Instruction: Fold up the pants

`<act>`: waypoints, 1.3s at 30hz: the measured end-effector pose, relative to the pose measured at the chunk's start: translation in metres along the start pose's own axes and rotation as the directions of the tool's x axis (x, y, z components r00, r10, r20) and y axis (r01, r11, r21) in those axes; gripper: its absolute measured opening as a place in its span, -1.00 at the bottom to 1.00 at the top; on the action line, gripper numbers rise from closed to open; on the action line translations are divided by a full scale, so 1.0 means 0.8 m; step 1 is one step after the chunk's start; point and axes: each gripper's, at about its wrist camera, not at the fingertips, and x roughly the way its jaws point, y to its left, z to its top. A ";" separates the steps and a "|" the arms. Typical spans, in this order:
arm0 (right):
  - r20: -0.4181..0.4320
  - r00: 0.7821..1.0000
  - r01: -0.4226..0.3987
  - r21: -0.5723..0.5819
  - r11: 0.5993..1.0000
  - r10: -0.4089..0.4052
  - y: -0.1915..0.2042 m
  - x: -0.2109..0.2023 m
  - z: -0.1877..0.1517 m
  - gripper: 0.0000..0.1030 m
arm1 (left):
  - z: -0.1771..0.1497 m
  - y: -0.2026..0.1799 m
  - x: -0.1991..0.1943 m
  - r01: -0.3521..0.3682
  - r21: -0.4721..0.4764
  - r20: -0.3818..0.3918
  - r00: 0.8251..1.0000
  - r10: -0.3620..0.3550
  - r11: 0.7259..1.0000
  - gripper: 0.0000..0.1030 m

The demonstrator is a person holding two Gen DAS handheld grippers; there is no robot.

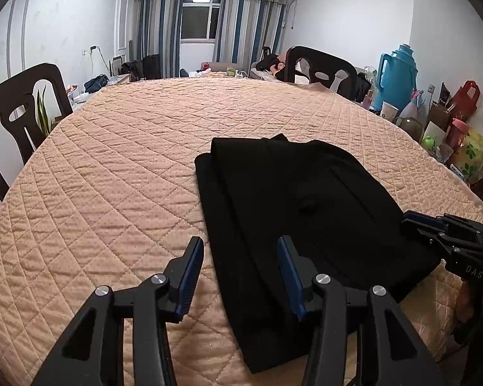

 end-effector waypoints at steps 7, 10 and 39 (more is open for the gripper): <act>0.000 0.999 0.034 0.043 0.999 -0.034 -0.013 -0.011 -0.002 -0.19 | 0.000 0.001 -0.006 -0.003 -0.001 0.004 1.000 0.003 1.000 -0.02; -0.010 1.000 0.020 0.102 0.995 -0.019 -0.029 -0.009 -0.002 -0.18 | 0.004 0.004 -0.003 0.010 -0.013 -0.005 1.000 -0.010 1.000 -0.01; -0.071 0.980 -0.157 0.280 0.947 0.184 -0.054 0.026 0.012 -0.14 | 0.017 0.024 0.037 0.183 -0.190 -0.057 0.979 -0.196 0.965 0.29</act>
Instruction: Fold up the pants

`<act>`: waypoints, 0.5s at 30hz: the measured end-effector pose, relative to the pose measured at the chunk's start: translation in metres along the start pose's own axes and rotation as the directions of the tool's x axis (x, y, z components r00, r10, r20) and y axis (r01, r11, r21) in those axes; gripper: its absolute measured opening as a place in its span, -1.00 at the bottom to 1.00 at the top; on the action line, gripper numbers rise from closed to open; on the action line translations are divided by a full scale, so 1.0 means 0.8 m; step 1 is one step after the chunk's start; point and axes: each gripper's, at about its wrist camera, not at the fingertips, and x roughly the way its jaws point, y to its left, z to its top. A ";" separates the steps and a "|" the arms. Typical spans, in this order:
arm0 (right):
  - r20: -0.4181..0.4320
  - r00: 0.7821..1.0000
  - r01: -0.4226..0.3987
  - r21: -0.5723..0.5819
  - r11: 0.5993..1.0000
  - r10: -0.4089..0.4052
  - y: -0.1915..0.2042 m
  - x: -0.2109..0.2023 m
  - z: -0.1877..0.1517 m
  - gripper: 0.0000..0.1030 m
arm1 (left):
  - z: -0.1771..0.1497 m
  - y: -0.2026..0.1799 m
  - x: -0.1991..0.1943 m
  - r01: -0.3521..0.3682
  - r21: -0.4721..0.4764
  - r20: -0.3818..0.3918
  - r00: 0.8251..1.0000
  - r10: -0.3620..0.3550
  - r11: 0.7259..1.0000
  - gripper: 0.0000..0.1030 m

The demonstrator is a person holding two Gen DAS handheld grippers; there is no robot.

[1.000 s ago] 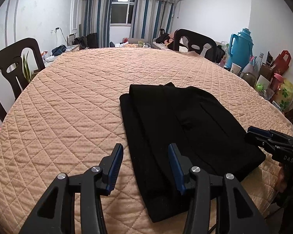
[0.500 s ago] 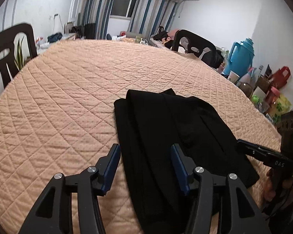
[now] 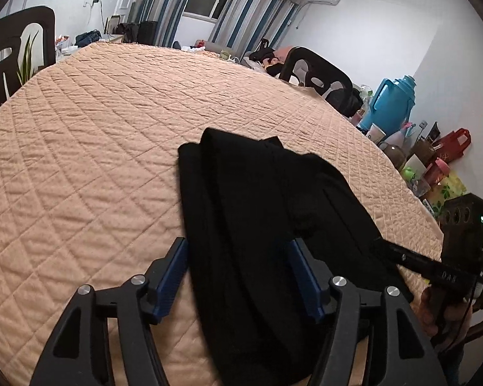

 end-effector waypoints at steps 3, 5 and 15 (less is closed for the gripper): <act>-0.011 1.000 0.001 -0.022 1.000 -0.001 0.003 0.009 0.009 -0.18 | 0.009 -0.003 0.010 -0.007 0.005 -0.001 1.000 0.007 1.000 0.11; -0.013 1.000 0.007 -0.030 1.000 -0.008 0.005 0.014 0.014 -0.29 | 0.011 0.001 0.008 0.021 -0.025 -0.005 1.000 -0.021 0.999 -0.15; 0.051 0.995 -0.080 -0.050 0.996 0.083 0.033 -0.008 0.043 -0.65 | 0.045 -0.003 -0.023 0.034 0.025 0.061 0.997 -0.035 0.999 -0.50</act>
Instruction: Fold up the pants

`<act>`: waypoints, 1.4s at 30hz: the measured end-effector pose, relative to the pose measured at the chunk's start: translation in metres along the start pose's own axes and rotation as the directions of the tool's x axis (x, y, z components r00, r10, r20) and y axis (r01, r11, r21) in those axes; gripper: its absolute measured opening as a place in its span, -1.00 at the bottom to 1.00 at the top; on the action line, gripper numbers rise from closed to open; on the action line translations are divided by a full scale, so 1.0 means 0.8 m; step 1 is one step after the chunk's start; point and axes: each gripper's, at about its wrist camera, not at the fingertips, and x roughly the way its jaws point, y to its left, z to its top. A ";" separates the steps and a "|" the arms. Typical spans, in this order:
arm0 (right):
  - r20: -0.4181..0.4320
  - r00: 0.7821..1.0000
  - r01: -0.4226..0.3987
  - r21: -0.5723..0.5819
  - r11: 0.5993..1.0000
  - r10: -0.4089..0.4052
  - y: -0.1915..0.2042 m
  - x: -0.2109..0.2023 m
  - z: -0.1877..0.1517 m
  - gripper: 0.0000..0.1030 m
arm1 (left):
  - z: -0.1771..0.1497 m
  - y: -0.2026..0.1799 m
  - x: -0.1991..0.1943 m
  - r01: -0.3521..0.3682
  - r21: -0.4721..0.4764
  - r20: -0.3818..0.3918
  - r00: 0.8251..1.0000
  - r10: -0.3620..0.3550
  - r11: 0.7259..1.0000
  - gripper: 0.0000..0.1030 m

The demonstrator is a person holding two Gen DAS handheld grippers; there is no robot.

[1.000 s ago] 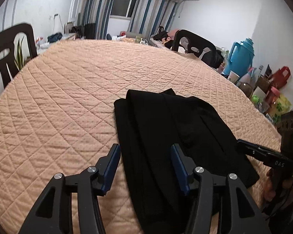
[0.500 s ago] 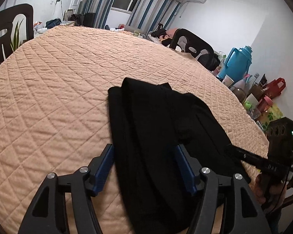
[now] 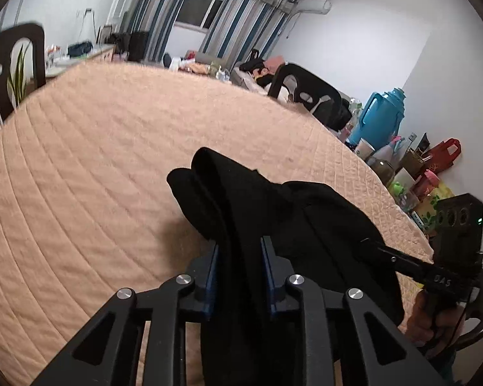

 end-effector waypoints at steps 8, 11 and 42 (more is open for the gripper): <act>0.034 0.998 -0.056 -0.083 0.995 0.059 0.044 0.046 0.081 -0.68 | 0.082 0.033 0.005 -0.053 0.040 0.052 0.997 0.051 0.998 -0.51; 0.018 0.998 -0.058 -0.073 0.996 0.059 0.039 0.081 0.107 -0.68 | 0.106 0.056 0.030 -0.073 0.044 0.037 0.997 0.071 0.996 -0.50; -0.017 0.980 0.183 -0.320 0.929 -0.199 0.063 0.093 0.020 -0.47 | 0.013 0.032 0.027 -0.304 0.161 0.030 0.952 0.303 0.939 -0.21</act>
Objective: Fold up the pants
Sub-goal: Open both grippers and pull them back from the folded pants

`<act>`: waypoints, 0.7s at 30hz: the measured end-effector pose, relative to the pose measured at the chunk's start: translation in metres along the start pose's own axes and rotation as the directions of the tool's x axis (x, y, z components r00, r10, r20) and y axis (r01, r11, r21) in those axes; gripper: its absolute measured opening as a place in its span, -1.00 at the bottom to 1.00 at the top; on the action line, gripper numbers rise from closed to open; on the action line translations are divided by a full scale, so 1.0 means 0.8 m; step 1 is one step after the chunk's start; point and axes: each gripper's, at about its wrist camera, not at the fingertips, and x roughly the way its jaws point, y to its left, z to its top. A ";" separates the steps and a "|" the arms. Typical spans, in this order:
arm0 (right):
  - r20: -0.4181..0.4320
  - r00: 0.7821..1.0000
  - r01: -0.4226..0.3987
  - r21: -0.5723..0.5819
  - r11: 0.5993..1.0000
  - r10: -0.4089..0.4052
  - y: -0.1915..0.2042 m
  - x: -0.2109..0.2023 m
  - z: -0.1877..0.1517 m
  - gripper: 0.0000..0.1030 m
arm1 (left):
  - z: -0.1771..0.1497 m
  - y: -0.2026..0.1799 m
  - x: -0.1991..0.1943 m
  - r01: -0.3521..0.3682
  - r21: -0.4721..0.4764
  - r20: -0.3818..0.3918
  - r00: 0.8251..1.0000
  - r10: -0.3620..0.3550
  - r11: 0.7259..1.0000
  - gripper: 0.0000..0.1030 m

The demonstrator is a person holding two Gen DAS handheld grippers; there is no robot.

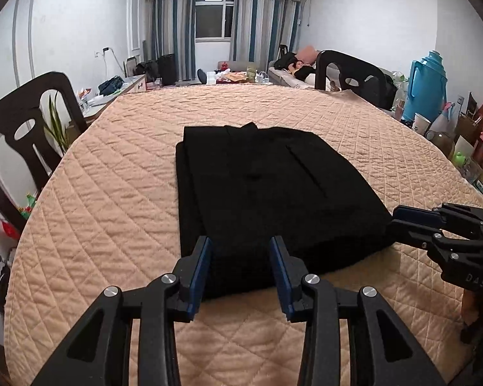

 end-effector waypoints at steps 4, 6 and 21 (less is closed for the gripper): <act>0.000 1.000 0.015 -0.008 1.000 -0.015 0.008 -0.004 -0.004 -0.47 | -0.007 0.001 -0.009 0.013 -0.027 0.003 1.000 -0.013 1.000 -0.21; -0.006 1.000 0.024 -0.009 1.000 -0.024 0.008 -0.006 -0.007 -0.47 | -0.010 -0.001 -0.015 0.013 -0.031 0.008 1.000 -0.012 0.999 -0.21; -0.088 0.991 0.101 -0.016 0.995 -0.102 0.012 -0.007 -0.043 -0.19 | -0.045 -0.001 -0.017 -0.069 -0.011 -0.039 0.997 0.068 0.998 -0.07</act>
